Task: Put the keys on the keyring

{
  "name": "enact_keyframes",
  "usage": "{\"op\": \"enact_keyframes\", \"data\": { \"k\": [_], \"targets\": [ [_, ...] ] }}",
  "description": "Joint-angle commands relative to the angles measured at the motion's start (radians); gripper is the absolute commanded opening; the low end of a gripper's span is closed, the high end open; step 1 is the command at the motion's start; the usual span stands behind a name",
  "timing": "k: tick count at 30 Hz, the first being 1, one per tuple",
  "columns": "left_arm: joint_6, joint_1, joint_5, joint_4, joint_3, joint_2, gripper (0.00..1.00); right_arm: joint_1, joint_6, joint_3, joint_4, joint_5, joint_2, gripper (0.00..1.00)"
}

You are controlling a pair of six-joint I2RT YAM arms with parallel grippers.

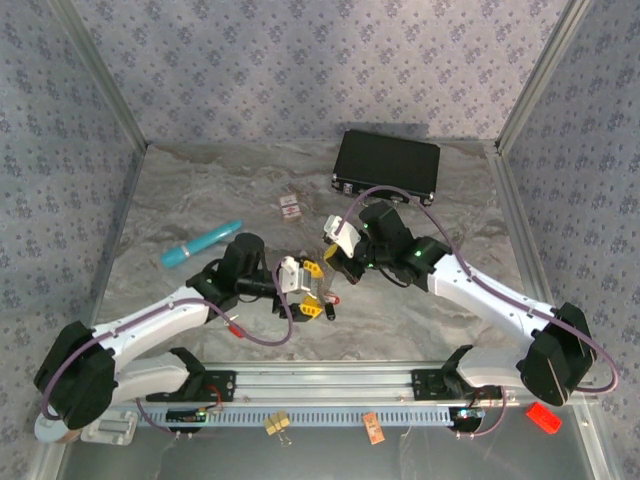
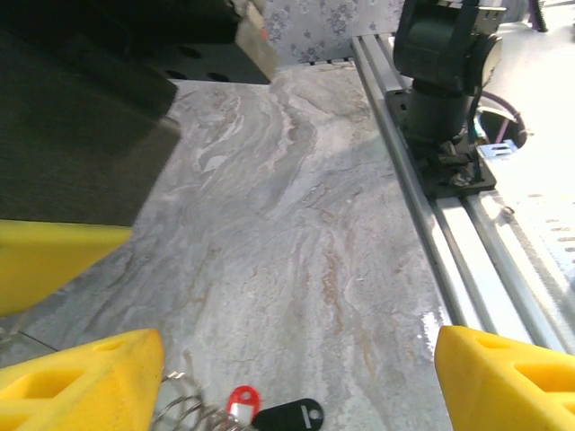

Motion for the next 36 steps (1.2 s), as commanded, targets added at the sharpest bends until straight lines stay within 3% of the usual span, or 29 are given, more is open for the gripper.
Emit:
{"op": "enact_keyframes", "data": {
  "k": [1, 10, 16, 21, 36],
  "targets": [
    [-0.025, -0.012, 0.034, 0.025, -0.016, -0.035, 0.78, 0.003, 0.014, -0.005, 0.029, -0.016, -0.016, 0.0],
    [-0.003, -0.009, -0.311, -0.004, -0.047, -0.222, 0.64, 0.008, -0.058, -0.021, 0.024, -0.034, -0.03, 0.0],
    [0.014, 0.002, -0.428, 0.06, -0.042, -0.203, 0.57, 0.023, -0.13, -0.022, 0.013, -0.063, -0.027, 0.0],
    [0.014, 0.033, -0.384, 0.06, -0.011, -0.154, 0.5, 0.034, -0.171, -0.04, 0.018, -0.076, -0.045, 0.0],
    [0.014, 0.025, -0.166, 0.076, 0.01, -0.051, 0.44, 0.053, -0.289, -0.075, 0.022, -0.086, -0.086, 0.0]
  ]
}}
